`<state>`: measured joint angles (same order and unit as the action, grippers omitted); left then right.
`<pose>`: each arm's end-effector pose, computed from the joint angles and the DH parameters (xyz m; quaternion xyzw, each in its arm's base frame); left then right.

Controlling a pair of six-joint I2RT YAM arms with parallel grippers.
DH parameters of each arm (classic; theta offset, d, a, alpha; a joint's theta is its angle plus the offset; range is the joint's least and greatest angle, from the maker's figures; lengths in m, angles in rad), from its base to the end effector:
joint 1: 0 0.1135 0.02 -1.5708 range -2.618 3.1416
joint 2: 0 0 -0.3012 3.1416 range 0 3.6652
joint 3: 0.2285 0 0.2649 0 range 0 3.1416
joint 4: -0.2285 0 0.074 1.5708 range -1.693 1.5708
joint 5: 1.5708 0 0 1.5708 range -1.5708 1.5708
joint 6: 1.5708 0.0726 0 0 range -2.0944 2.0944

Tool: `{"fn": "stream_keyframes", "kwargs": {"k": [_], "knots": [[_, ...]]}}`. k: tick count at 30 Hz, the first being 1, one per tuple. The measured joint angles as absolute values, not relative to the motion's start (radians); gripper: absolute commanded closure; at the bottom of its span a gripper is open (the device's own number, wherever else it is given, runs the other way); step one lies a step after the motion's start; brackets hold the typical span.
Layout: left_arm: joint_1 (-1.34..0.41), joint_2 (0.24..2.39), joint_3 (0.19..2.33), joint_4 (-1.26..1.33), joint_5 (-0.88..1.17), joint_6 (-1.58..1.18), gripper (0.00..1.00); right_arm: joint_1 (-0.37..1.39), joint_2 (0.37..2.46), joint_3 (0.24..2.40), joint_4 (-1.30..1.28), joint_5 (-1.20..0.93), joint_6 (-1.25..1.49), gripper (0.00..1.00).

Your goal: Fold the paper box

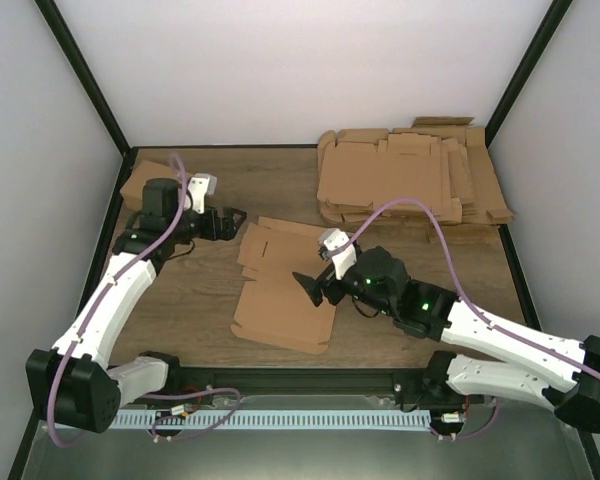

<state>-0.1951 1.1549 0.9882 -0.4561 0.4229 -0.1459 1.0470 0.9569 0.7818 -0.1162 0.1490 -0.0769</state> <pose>0.2656 -0.0829 0.3236 0.1172 0.8673 -0.2598 0.4081 0.1347 0.2117 0.3320 -0.3887 0.7007 0.2248 0.5545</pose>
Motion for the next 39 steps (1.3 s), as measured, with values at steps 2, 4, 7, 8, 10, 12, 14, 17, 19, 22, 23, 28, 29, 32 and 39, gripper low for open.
{"fn": "stream_keyframes", "kwargs": {"k": [2, 4, 7, 8, 10, 12, 14, 17, 19, 22, 23, 28, 29, 32, 39], "knots": [[-0.211, 1.155, 0.983, -0.445, 0.421, -0.119, 0.00, 1.047, 0.939, 0.763, -0.176, 0.164, 0.125, 0.00], [-0.237, 1.158, 0.978, -0.438, 0.419, -0.081, 0.00, 1.046, 0.936, 0.748, -0.233, 0.159, 0.286, 0.00], [-0.291, 1.176, 0.978, -0.430, 0.384, -0.005, 0.00, 1.046, 0.936, 0.710, -0.301, 0.121, 0.467, 0.00], [-0.310, 1.189, 0.978, -0.428, 0.370, 0.027, 0.00, 1.046, 0.936, 0.692, -0.325, 0.102, 0.528, 0.00], [-0.332, 1.222, 0.982, -0.431, 0.359, 0.088, 0.00, 1.046, 0.936, 0.649, -0.362, 0.068, 0.645, 0.01], [-0.352, 1.286, 1.003, -0.445, 0.355, 0.161, 0.00, 1.046, 0.936, 0.619, -0.382, 0.050, 0.710, 0.02], [-0.363, 1.362, 1.038, -0.463, 0.340, 0.200, 0.00, 1.039, 0.936, 0.584, -0.403, 0.032, 0.781, 0.06], [-0.369, 1.512, 1.135, -0.496, 0.303, 0.217, 0.00, 0.976, 0.935, 0.535, -0.426, -0.017, 0.870, 0.19], [-0.369, 1.574, 1.175, -0.495, 0.282, 0.207, 0.00, 0.892, 0.931, 0.498, -0.409, -0.065, 0.903, 0.25], [-0.368, 1.617, 1.193, -0.474, 0.239, 0.150, 0.00, 0.772, 0.928, 0.427, -0.363, -0.154, 0.936, 0.30], [-0.368, 1.619, 1.193, -0.466, 0.214, 0.119, 0.00, 0.747, 0.932, 0.407, -0.351, -0.186, 0.950, 0.30], [-0.357, 1.618, 1.193, -0.421, 0.097, -0.063, 0.00, 0.735, 0.996, 0.388, -0.298, -0.315, 0.989, 0.43], [-0.348, 1.615, 1.186, -0.408, 0.093, -0.109, 0.00, 0.734, 1.011, 0.388, -0.289, -0.329, 0.991, 0.44], [-0.325, 1.576, 1.119, -0.364, 0.092, -0.194, 0.00, 0.734, 1.065, 0.384, -0.257, -0.363, 1.004, 0.44], [-0.319, 1.459, 0.984, -0.344, 0.076, -0.286, 0.00, 0.734, 1.167, 0.374, -0.181, -0.394, 1.019, 0.49]]}}
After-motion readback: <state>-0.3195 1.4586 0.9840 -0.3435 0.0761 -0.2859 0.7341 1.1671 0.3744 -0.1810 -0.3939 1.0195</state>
